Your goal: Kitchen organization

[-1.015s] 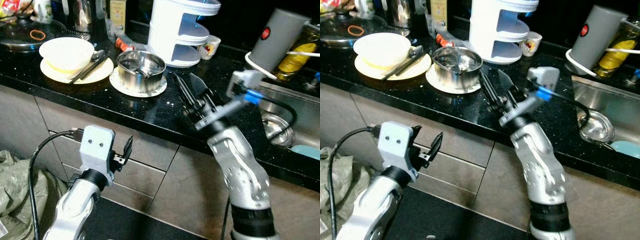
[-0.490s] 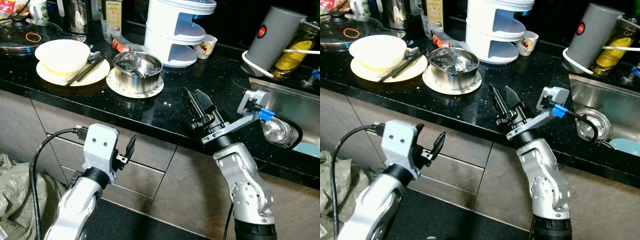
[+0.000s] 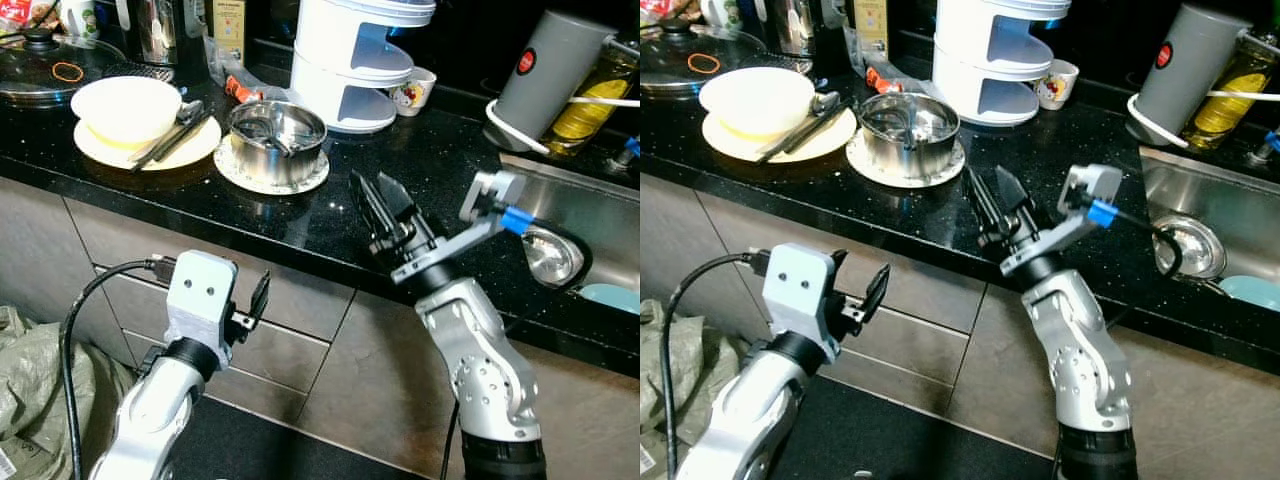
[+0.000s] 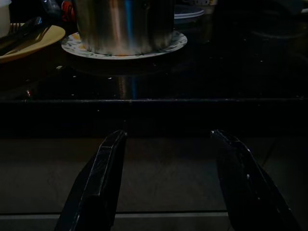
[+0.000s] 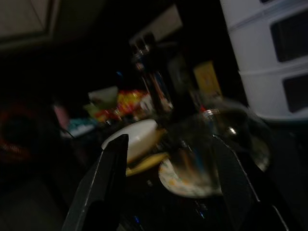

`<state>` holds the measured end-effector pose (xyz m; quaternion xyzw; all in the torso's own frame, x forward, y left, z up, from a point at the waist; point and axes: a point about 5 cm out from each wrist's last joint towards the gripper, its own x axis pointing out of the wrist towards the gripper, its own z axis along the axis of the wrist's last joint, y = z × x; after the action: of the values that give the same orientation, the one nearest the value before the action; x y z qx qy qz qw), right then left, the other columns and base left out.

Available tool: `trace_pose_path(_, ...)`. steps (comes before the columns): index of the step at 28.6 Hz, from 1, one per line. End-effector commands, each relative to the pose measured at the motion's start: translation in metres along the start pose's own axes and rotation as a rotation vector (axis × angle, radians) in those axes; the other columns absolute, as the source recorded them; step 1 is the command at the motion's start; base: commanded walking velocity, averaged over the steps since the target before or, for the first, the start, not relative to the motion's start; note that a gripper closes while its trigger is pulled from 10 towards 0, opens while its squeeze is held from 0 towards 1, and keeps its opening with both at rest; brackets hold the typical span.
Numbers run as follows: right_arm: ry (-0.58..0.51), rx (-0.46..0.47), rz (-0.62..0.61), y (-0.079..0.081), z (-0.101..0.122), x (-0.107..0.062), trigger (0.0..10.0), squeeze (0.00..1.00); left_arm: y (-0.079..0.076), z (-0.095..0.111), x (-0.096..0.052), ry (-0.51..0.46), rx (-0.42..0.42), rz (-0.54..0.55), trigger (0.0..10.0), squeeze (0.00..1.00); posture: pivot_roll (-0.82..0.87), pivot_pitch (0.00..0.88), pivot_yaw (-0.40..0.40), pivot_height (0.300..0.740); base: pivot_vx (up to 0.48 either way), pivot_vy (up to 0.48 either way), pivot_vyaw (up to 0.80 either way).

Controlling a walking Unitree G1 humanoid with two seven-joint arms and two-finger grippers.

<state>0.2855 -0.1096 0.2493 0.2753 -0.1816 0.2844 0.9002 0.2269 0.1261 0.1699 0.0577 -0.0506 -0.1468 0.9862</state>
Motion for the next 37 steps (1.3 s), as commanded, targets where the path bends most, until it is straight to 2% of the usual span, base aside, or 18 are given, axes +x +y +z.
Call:
trace_pose_path(1,-0.054,-0.001,0.013,0.003,0.014,0.001,10.0,0.00,-0.003,0.001,0.001,-0.004,-0.001,-0.011,10.0,0.00,0.10,0.063,-0.161,0.740,0.000,0.000,0.00)
trace_pose_path(4,-0.073,0.011,0.023,0.004,0.017,0.003,10.0,0.00,-0.004,0.001,0.001,-0.004,-0.002,-0.018,10.0,0.00,0.10,0.068,-0.166,0.740,0.000,0.000,0.00)
trace_pose_path(7,-0.016,0.019,0.011,0.001,0.002,-0.004,10.0,0.00,-0.005,0.001,0.000,-0.003,-0.002,-0.020,10.0,0.00,0.09,0.056,-0.172,0.740,0.000,0.000,0.00)
trace_pose_path(14,0.047,0.018,0.008,0.004,-0.011,-0.009,10.0,0.00,-0.005,0.000,0.000,0.000,-0.002,-0.021,10.0,0.00,0.09,0.054,-0.171,0.740,0.000,0.000,0.00)
trace_pose_path(18,0.077,0.018,-0.004,0.003,-0.017,-0.008,10.0,0.00,-0.004,0.001,0.001,-0.007,0.003,-0.016,10.0,0.00,0.09,0.072,-0.181,0.740,0.000,0.000,0.00)
trace_pose_path(19,0.087,0.019,-0.004,0.003,-0.018,-0.006,10.0,0.00,-0.001,0.001,0.002,-0.007,-0.004,0.002,10.0,0.00,0.08,0.053,-0.179,0.740,0.000,0.000,0.00)
trace_pose_path(23,0.104,0.011,0.042,0.007,-0.020,-0.002,10.0,0.00,-0.004,0.001,0.003,-0.013,0.002,0.011,10.0,0.00,0.08,0.060,-0.202,0.740,0.000,0.000,0.00)
trace_pose_path(32,0.094,0.014,0.077,0.010,-0.019,0.008,10.0,0.00,0.001,0.004,0.006,-0.020,0.019,0.012,10.0,0.00,0.11,0.074,-0.169,0.740,0.000,0.000,0.80)
trace_pose_path(37,0.081,0.021,0.076,0.012,-0.019,0.007,10.0,0.00,0.001,0.002,0.004,-0.012,0.021,0.017,10.0,0.00,0.12,0.074,-0.168,0.740,0.000,0.000,0.79)
